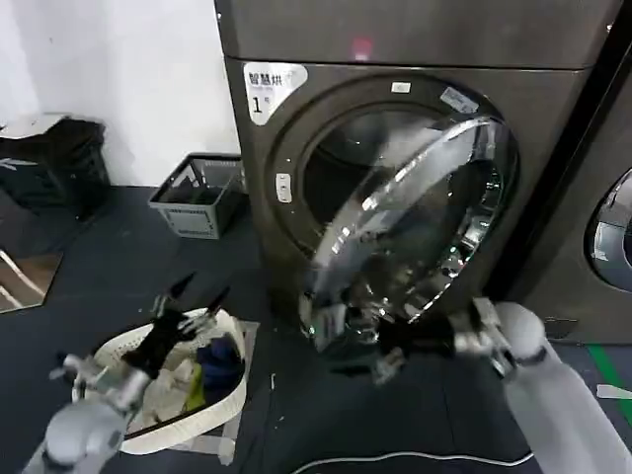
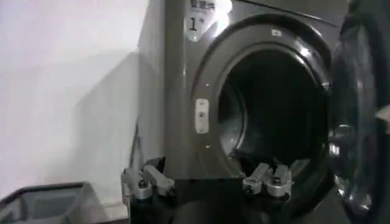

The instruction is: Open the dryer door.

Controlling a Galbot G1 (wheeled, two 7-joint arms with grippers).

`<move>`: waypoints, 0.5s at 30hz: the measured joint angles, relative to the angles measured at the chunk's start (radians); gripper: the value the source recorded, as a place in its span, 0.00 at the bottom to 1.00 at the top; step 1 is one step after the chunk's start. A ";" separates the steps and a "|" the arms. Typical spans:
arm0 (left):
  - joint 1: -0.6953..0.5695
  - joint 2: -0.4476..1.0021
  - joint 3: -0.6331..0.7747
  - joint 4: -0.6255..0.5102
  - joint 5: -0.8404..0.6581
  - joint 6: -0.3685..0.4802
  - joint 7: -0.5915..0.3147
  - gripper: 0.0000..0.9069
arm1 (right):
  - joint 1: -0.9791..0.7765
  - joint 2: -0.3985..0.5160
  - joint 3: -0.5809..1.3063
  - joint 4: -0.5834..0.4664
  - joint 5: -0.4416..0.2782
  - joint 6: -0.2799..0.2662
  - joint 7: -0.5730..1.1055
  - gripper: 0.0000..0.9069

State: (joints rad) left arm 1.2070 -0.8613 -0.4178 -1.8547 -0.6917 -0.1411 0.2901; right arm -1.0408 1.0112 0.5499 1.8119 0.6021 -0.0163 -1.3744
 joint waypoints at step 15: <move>-0.379 0.035 0.416 0.049 -0.103 0.032 0.067 1.00 | -0.325 0.177 0.565 0.085 0.076 0.047 0.116 1.00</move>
State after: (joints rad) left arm 0.8282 -0.8267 -0.0016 -1.8061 -0.7945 -0.1087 0.3571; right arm -1.3662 1.1881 1.1149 1.8972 0.6778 0.0309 -1.2583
